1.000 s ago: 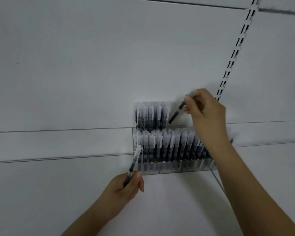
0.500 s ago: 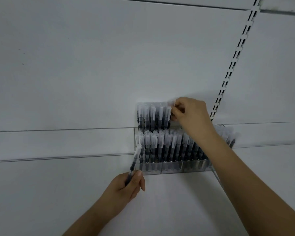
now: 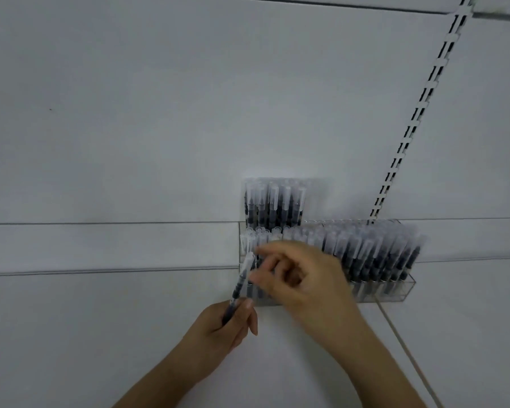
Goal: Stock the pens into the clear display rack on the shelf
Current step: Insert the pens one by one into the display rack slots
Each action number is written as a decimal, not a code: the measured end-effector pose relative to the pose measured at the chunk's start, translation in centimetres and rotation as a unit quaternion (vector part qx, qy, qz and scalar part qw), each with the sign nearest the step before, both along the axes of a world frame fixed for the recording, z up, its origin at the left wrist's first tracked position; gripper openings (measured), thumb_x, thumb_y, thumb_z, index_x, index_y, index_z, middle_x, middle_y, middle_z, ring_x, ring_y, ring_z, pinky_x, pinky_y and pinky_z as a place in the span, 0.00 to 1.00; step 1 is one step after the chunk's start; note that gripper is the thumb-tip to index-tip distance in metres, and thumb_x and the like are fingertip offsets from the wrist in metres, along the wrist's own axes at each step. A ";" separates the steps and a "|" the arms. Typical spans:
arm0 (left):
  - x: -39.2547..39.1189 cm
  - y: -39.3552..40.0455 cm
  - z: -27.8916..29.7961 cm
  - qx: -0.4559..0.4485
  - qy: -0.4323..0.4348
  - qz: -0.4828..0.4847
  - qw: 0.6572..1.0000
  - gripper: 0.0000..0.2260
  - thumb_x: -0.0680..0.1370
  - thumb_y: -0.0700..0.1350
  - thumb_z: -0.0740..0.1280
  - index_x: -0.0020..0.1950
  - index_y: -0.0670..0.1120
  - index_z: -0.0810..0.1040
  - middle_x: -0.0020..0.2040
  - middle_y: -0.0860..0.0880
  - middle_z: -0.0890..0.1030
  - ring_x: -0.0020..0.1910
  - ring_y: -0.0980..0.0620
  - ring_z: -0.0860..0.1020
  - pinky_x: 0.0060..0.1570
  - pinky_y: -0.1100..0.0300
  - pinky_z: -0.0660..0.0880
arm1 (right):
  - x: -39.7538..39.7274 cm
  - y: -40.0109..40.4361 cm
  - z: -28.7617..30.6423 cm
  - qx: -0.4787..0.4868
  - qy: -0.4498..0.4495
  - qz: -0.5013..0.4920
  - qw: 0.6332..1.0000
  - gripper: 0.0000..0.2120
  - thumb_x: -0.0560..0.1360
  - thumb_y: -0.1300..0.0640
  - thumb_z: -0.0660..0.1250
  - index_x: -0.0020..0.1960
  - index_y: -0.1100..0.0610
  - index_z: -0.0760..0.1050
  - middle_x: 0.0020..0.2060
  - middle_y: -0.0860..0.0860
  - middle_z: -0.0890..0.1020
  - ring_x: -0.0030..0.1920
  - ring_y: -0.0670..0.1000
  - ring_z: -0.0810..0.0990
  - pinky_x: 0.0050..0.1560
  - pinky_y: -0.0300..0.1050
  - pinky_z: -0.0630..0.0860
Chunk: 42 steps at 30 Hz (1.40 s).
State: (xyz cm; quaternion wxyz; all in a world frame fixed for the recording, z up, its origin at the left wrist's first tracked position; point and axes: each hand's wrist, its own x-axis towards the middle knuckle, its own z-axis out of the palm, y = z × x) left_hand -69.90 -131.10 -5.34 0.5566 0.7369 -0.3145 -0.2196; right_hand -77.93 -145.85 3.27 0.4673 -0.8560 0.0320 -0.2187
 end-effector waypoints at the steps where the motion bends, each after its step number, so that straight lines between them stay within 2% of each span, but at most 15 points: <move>1: -0.1 -0.1 0.1 0.007 0.000 0.004 1.000 0.21 0.81 0.51 0.55 0.31 0.52 0.77 0.23 0.52 0.68 0.24 0.57 0.65 0.28 0.66 0.63 | 0.3 0.9 -1.1 0.007 -0.003 0.034 0.999 0.13 0.70 0.44 0.74 0.52 0.48 0.82 0.42 0.41 0.81 0.38 0.47 0.81 0.37 0.36 0.78; 3: -0.2 -0.1 0.1 0.025 -0.002 0.006 1.000 0.25 0.83 0.47 0.56 0.26 0.57 0.75 0.22 0.52 0.68 0.23 0.59 0.63 0.27 0.68 0.61 | 0.8 1.9 -2.6 0.042 -0.015 0.057 0.997 0.06 0.73 0.54 0.74 0.49 0.52 0.82 0.41 0.42 0.82 0.37 0.49 0.82 0.36 0.46 0.80; 5: -0.1 0.0 0.0 0.032 -0.012 0.003 0.999 0.23 0.83 0.47 0.57 0.28 0.57 0.75 0.23 0.51 0.69 0.24 0.59 0.64 0.28 0.66 0.62 | 0.8 1.9 -2.5 0.124 -0.005 0.067 0.990 0.03 0.75 0.58 0.73 0.48 0.55 0.82 0.39 0.47 0.84 0.37 0.51 0.84 0.35 0.54 0.82; 7: 0.1 0.1 -0.3 0.033 -0.041 0.001 0.999 0.12 0.79 0.53 0.62 0.36 0.54 0.78 0.27 0.51 0.71 0.27 0.57 0.67 0.30 0.63 0.65 | 0.5 1.0 -1.4 0.169 -0.016 0.051 0.984 0.02 0.75 0.58 0.72 0.47 0.55 0.82 0.39 0.50 0.85 0.39 0.51 0.85 0.36 0.48 0.83; 10: 0.0 0.0 -0.7 0.041 -0.126 -0.012 0.991 0.03 0.77 0.50 0.66 0.45 0.57 0.79 0.37 0.56 0.77 0.32 0.59 0.72 0.36 0.66 0.70 | -0.1 -1.8 1.3 0.173 -0.102 -0.053 0.978 0.04 0.76 0.57 0.69 0.49 0.52 0.80 0.41 0.48 0.85 0.39 0.43 0.84 0.39 0.34 0.80; 13: -0.4 -0.1 -1.2 0.077 -0.293 -0.066 0.951 0.06 0.79 0.53 0.62 0.54 0.60 0.77 0.50 0.62 0.76 0.49 0.61 0.75 0.51 0.67 0.71 | -0.1 -4.9 3.9 0.101 -0.225 -0.159 0.956 0.03 0.78 0.58 0.68 0.50 0.52 0.79 0.47 0.47 0.84 0.43 0.47 0.85 0.45 0.40 0.82; 16: -0.7 -0.3 -2.0 0.146 -0.398 -0.115 0.898 0.14 0.80 0.59 0.58 0.64 0.63 0.72 0.63 0.67 0.71 0.66 0.66 0.66 0.64 0.64 0.63 | 0.7 -7.2 5.2 0.038 -0.258 -0.198 0.945 0.02 0.78 0.58 0.68 0.50 0.57 0.77 0.51 0.44 0.83 0.45 0.50 0.85 0.51 0.52 0.82; 19: -1.0 -0.5 -2.3 0.180 -0.429 -0.130 0.876 0.17 0.80 0.62 0.55 0.69 0.66 0.67 0.69 0.68 0.66 0.70 0.69 0.59 0.68 0.64 0.56 | 2.1 -8.6 5.6 0.001 -0.205 -0.173 0.963 0.03 0.78 0.58 0.68 0.48 0.58 0.77 0.46 0.46 0.85 0.43 0.46 0.85 0.52 0.51 0.82; 24: -0.9 -0.6 -2.1 0.185 -0.422 -0.128 0.878 0.17 0.80 0.62 0.54 0.69 0.67 0.66 0.70 0.69 0.64 0.70 0.69 0.58 0.68 0.64 0.54 | 4.5 -9.6 4.2 -0.129 -0.062 -0.139 0.980 0.04 0.78 0.54 0.67 0.48 0.55 0.77 0.41 0.46 0.84 0.41 0.43 0.84 0.49 0.39 0.80; 26: -0.8 -0.6 -2.1 0.186 -0.422 -0.129 0.878 0.17 0.80 0.63 0.54 0.69 0.67 0.65 0.70 0.70 0.63 0.70 0.69 0.57 0.68 0.63 0.55 | 5.1 -9.8 3.6 -0.174 -0.017 -0.130 0.976 0.06 0.79 0.54 0.67 0.46 0.56 0.77 0.40 0.46 0.83 0.40 0.40 0.80 0.42 0.27 0.73; 27: -0.8 -0.6 -2.1 0.188 -0.422 -0.130 0.877 0.18 0.80 0.63 0.54 0.69 0.67 0.64 0.70 0.70 0.63 0.70 0.69 0.57 0.68 0.63 0.55 | 5.4 -9.8 3.3 -0.190 0.002 -0.125 0.974 0.07 0.79 0.53 0.67 0.45 0.56 0.77 0.39 0.47 0.82 0.38 0.39 0.79 0.38 0.26 0.70; 33: -0.8 -0.6 -2.0 0.185 -0.427 -0.128 0.876 0.18 0.80 0.63 0.54 0.70 0.67 0.65 0.70 0.69 0.63 0.70 0.69 0.57 0.68 0.63 0.54 | 6.3 -9.5 3.3 -0.279 0.028 -0.126 0.952 0.11 0.81 0.51 0.63 0.45 0.56 0.75 0.35 0.47 0.78 0.35 0.43 0.75 0.36 0.36 0.71; 36: -0.8 -0.6 -2.1 0.183 -0.429 -0.125 0.876 0.18 0.80 0.63 0.54 0.69 0.67 0.65 0.70 0.69 0.63 0.70 0.69 0.57 0.68 0.63 0.55 | 6.2 -9.5 3.5 -0.321 0.077 -0.102 0.938 0.13 0.82 0.50 0.60 0.45 0.58 0.74 0.34 0.50 0.77 0.34 0.49 0.75 0.37 0.47 0.73; 40: -0.7 -0.7 -2.2 0.183 -0.429 -0.122 0.876 0.17 0.80 0.63 0.55 0.69 0.67 0.66 0.70 0.69 0.64 0.70 0.69 0.58 0.68 0.64 0.55 | 6.0 -9.4 2.7 -0.339 0.123 -0.091 0.928 0.15 0.83 0.51 0.58 0.41 0.56 0.71 0.31 0.49 0.74 0.33 0.50 0.73 0.34 0.46 0.68; 42: -0.7 -0.7 -2.1 0.183 -0.420 -0.126 0.880 0.17 0.79 0.63 0.55 0.69 0.67 0.66 0.69 0.70 0.64 0.70 0.70 0.57 0.68 0.65 0.54 | 5.6 -9.3 2.1 -0.348 0.128 -0.097 0.924 0.13 0.83 0.52 0.58 0.44 0.57 0.73 0.33 0.50 0.76 0.35 0.51 0.75 0.36 0.47 0.71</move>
